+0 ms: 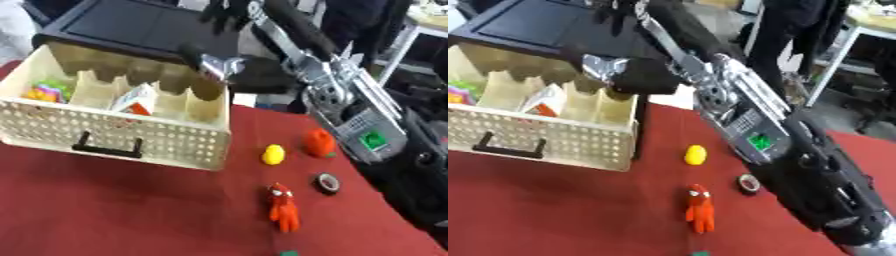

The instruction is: Pick up objects from table and place into drawer.

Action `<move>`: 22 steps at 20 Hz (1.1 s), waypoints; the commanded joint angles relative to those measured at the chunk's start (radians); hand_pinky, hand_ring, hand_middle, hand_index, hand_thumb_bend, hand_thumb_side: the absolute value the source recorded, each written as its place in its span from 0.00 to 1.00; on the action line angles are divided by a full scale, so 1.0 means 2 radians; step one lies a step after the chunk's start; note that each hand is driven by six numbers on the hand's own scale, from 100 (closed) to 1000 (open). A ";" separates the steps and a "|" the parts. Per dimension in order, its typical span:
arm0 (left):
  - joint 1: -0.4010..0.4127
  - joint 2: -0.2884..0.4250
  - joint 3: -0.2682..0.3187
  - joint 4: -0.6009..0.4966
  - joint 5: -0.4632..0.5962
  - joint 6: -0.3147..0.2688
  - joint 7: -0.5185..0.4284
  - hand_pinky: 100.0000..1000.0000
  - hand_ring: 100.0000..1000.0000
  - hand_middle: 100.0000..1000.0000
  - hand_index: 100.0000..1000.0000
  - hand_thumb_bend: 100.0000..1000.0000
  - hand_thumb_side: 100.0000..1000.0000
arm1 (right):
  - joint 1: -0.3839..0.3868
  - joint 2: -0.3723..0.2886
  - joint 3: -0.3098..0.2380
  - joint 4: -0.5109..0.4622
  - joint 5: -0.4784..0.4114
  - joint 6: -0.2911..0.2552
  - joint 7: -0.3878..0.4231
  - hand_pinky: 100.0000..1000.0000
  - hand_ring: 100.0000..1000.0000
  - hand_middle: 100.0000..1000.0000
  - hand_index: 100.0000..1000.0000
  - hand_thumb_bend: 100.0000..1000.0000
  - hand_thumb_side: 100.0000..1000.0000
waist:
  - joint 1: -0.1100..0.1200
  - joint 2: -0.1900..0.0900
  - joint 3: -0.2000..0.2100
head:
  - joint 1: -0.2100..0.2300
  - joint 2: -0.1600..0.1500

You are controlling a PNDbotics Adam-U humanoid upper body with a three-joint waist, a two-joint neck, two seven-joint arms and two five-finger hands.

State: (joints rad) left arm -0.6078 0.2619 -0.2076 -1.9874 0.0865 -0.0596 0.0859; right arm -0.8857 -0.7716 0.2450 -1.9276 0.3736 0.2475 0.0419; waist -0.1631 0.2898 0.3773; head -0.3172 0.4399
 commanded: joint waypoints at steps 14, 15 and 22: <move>0.009 0.012 0.016 -0.006 -0.015 0.003 0.025 0.04 0.00 0.00 0.72 0.04 1.00 | 0.072 -0.072 -0.083 -0.036 -0.186 -0.081 -0.089 0.59 0.75 0.48 0.70 0.13 0.87 | 0.030 -0.029 -0.037 | 0.070 0.030; 0.009 0.012 0.017 -0.006 -0.016 0.002 0.026 0.04 0.00 0.00 0.72 0.04 1.00 | 0.078 -0.073 -0.088 -0.036 -0.195 -0.086 -0.092 0.58 0.75 0.48 0.70 0.12 0.87 | 0.032 -0.030 -0.039 | 0.072 0.031; 0.015 0.015 0.021 -0.006 -0.021 0.002 0.034 0.05 0.00 0.00 0.73 0.04 1.00 | 0.136 -0.075 -0.123 -0.036 -0.273 -0.129 -0.112 0.57 0.73 0.48 0.69 0.11 0.96 | 0.044 -0.032 -0.055 | 0.088 0.037</move>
State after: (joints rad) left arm -0.5703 0.2716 -0.1764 -1.9874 0.0503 -0.0554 0.1486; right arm -0.6052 -0.8833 0.0265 -1.9858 -0.1382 0.0077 -0.1776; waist -0.0787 0.2466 0.2663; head -0.1495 0.5058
